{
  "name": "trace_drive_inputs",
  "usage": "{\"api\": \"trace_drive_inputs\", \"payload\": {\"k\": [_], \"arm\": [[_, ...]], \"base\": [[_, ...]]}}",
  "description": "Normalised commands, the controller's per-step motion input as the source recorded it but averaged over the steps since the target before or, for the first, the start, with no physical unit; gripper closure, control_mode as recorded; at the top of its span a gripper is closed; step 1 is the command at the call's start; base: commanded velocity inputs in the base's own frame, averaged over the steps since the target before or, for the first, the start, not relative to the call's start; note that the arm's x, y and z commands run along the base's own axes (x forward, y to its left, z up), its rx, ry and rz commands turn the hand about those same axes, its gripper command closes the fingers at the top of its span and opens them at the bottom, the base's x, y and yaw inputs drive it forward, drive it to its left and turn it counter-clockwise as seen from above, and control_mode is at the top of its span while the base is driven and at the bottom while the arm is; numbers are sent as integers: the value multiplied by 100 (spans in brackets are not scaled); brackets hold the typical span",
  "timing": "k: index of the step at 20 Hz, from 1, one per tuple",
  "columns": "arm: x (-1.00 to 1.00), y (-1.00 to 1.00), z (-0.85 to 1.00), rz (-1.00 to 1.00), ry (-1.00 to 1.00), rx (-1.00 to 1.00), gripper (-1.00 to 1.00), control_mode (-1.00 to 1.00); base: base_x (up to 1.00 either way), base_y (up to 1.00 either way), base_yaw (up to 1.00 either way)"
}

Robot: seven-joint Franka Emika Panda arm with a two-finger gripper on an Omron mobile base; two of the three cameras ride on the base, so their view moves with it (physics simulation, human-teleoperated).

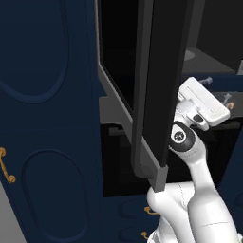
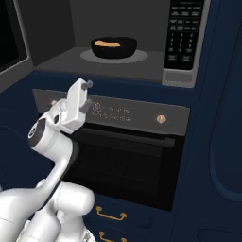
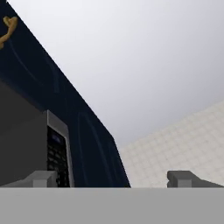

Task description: Pick the squash from the sink and place it in the bowl. Then pick the bowl and place it in the microwave. Then close the microwave door and press the start button.

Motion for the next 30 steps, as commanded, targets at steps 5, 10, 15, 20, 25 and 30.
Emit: {"api": "trace_drive_inputs", "payload": {"k": [5,10,15,20,25,30], "arm": [[-72,54,-3,-15,0,0,-100,-100],[-56,49,-16,-14,0,0,-100,-100],[-29,35,-41,-4,0,0,-100,-100],[-23,41,-44,3,-1,0,-100,-100],[-43,48,-17,19,0,0,-100,-100],[-16,49,-9,27,3,0,-100,-100]], "base": [[0,0,0],[0,0,0],[0,0,0],[0,0,0],[0,0,0],[0,0,0]]}}
